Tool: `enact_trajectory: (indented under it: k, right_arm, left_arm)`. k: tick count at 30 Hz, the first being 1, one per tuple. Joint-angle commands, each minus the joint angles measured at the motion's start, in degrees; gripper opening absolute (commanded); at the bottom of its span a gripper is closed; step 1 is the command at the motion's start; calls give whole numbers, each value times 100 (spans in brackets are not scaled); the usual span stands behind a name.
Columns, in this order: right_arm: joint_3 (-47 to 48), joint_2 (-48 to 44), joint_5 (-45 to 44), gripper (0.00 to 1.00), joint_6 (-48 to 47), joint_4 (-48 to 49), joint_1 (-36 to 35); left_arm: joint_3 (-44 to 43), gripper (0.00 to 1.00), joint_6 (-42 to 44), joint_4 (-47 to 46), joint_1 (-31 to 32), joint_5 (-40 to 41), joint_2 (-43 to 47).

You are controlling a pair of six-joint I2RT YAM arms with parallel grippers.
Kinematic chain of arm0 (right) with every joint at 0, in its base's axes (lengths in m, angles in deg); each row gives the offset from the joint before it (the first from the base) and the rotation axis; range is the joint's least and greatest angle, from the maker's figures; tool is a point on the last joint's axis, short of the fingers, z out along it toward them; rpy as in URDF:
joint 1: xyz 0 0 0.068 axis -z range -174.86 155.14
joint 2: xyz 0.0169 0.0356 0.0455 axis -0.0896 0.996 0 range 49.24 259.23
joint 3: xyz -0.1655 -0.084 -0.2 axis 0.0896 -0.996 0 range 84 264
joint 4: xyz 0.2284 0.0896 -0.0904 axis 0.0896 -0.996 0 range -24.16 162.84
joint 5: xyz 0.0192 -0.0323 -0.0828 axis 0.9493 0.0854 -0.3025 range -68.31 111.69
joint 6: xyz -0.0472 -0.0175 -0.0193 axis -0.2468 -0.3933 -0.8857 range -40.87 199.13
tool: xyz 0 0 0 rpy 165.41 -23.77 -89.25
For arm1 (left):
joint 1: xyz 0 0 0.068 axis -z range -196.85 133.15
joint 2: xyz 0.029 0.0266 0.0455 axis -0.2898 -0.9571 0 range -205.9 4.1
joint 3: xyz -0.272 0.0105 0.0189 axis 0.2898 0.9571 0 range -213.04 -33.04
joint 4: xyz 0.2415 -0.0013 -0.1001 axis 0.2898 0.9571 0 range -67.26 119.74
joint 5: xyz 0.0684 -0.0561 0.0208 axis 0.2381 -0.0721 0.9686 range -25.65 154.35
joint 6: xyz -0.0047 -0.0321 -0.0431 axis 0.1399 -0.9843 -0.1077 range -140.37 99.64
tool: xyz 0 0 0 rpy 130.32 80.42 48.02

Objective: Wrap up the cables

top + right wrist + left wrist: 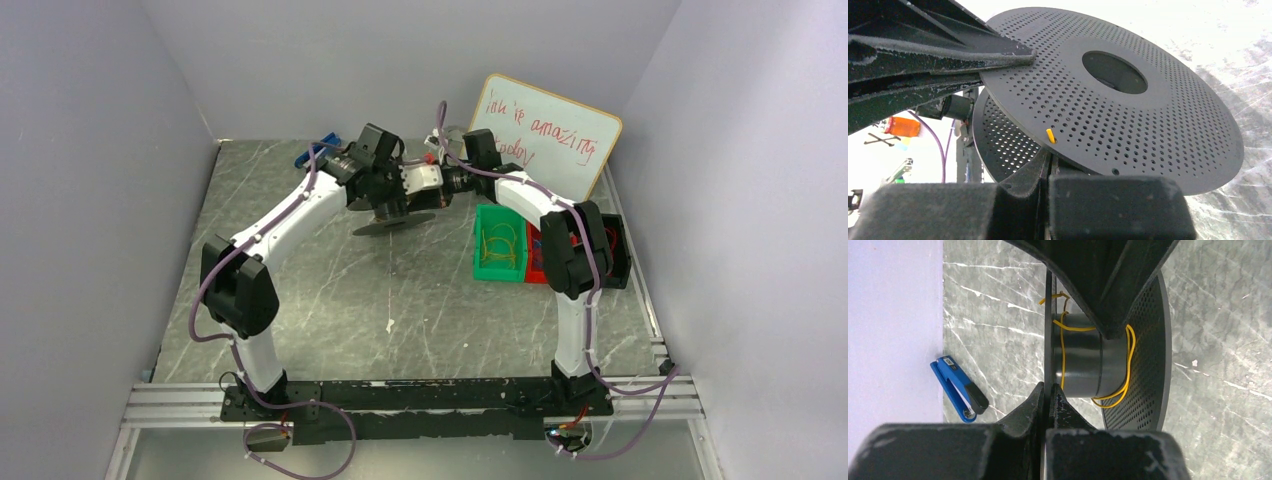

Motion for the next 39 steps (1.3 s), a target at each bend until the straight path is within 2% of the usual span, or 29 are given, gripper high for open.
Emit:
enact_trajectory:
  k: [1, 17, 24, 32, 39]
  right_arm:
    - [82, 78, 227, 0, 305, 450, 77]
    - [-44, 71, -39, 0, 688, 762, 216]
    - [-306, -27, -115, 0, 1036, 1241, 310]
    - [-408, -30, 155, 0, 1288, 1640, 333]
    - [-304, 21, 312, 0, 1158, 1449, 303]
  left_arm:
    - [16, 3, 321, -342, 142, 147, 438]
    - [110, 3, 537, -164, 275, 223, 491]
    - [199, 3, 526, -152, 283, 293, 504]
    - [204, 2, 469, -194, 292, 318, 441]
    - [133, 3, 301, -256, 353, 444, 375]
